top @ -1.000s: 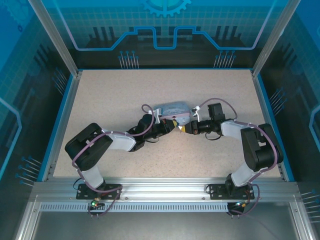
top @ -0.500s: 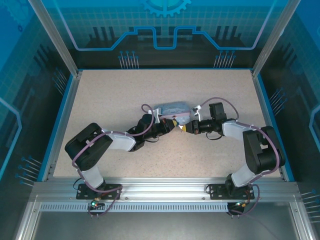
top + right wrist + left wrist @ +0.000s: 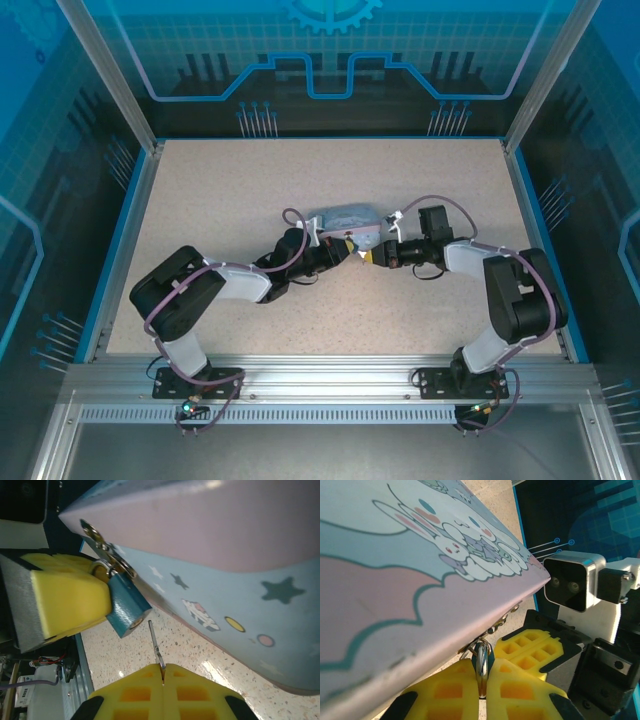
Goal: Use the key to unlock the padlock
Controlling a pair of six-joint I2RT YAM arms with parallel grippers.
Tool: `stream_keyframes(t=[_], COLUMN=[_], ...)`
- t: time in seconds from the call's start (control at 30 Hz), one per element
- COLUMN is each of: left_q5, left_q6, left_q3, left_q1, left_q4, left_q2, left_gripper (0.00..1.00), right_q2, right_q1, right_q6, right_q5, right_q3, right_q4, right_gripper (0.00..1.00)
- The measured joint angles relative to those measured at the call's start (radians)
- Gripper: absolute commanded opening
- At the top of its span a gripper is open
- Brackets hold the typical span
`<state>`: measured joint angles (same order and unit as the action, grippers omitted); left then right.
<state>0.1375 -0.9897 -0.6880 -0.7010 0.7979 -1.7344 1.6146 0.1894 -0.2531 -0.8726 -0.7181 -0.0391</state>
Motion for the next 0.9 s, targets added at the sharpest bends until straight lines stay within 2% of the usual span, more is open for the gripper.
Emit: stream_keyframes(t=[0.9], left_q5=[0.018], left_q6=[-0.004], left_q3=[0.004], left_q1=[0.012], left_q4=[0.0], left_q2=[0.0], left_gripper=[0.0], right_q2=[-0.003], right_q1=[0.0], right_q6=[-0.005], right_q5=[-0.027], right_q3=[0.001], right_q4=[-0.029], right_gripper=[0.0])
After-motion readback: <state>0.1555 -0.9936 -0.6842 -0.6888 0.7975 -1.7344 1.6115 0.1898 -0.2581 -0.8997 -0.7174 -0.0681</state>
